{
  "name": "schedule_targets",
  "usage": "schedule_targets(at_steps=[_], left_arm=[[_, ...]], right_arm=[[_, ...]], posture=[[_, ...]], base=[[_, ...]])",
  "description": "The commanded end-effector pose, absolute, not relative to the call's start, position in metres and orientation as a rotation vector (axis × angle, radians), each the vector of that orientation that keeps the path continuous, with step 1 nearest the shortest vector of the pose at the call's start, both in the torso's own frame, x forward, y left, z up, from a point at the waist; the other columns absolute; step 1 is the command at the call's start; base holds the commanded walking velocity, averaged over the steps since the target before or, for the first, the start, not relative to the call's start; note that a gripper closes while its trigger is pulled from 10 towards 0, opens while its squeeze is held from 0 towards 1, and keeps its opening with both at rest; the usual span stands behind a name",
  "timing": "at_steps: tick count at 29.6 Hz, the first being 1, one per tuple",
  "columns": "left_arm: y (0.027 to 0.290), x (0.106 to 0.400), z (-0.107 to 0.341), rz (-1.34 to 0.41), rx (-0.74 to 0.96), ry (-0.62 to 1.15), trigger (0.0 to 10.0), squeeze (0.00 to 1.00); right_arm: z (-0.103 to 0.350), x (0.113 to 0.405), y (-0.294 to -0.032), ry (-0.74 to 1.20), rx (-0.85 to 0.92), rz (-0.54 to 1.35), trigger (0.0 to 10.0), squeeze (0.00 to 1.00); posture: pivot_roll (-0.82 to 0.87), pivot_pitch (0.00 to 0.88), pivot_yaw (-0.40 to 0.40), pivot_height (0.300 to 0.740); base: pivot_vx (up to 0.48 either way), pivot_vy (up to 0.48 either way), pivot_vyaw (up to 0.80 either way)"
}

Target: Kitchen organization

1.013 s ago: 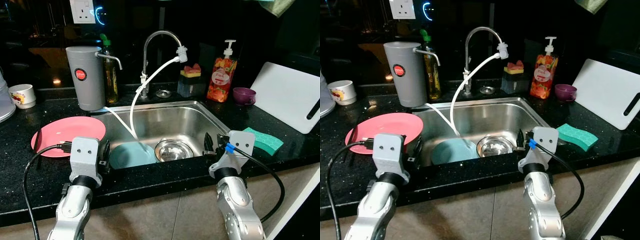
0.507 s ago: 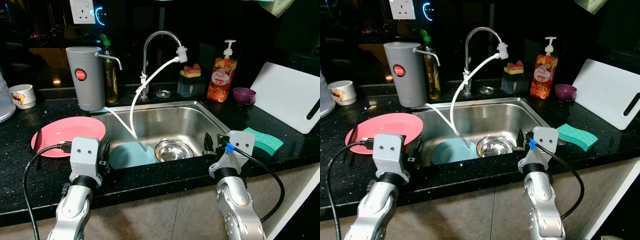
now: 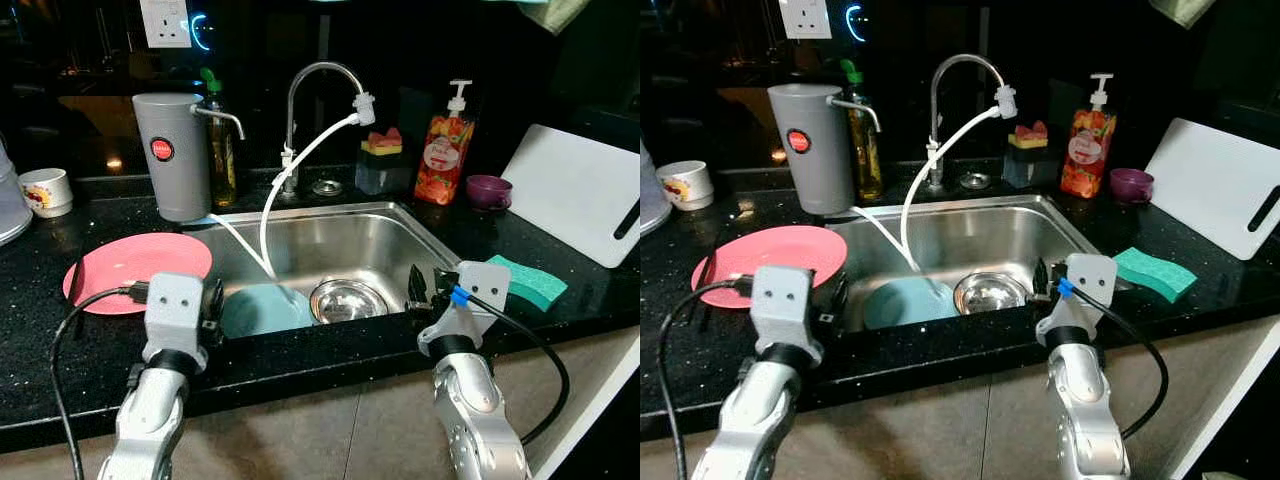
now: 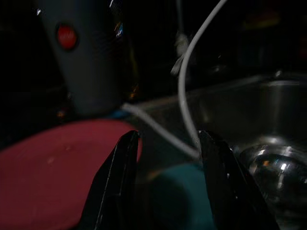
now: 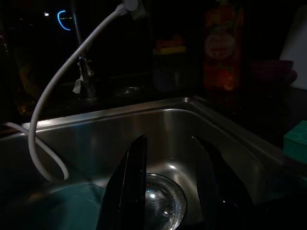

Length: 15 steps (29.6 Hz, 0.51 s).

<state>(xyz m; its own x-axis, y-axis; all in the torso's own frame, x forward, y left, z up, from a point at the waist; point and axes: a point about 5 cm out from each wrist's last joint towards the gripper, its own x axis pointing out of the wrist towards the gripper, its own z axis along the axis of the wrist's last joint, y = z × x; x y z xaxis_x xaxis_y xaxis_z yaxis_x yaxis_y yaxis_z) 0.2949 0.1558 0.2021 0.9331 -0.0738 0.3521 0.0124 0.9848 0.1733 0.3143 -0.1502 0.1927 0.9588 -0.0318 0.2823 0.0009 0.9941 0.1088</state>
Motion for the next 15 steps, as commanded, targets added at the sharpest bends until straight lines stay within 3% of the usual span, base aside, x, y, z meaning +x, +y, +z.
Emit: schedule_targets(at_steps=[1, 10, 15], left_arm=[[0.151, 0.296, 0.205, -0.054, 0.185, -0.365, 10.0, 0.00], [0.142, 0.305, 0.226, -0.050, 0.208, -0.352, 10.0, 0.00], [0.130, 0.307, 0.225, -0.053, 0.180, -0.296, 10.0, 0.00]], right_arm=[[0.196, 0.316, -0.148, -0.297, 0.117, -0.013, 10.0, 0.00], [0.208, 0.318, -0.140, -0.312, 0.109, 0.020, 10.0, 0.00], [0.220, 0.320, -0.115, -0.337, 0.127, 0.109, 10.0, 0.00]], posture=[[0.11, 0.033, -0.036, 0.740], [0.11, 0.033, -0.032, 0.740], [0.11, 0.037, -0.025, 0.740]], base=[[0.000, 0.000, 0.00], [0.000, 0.000, 0.00], [0.000, 0.000, 0.00]])
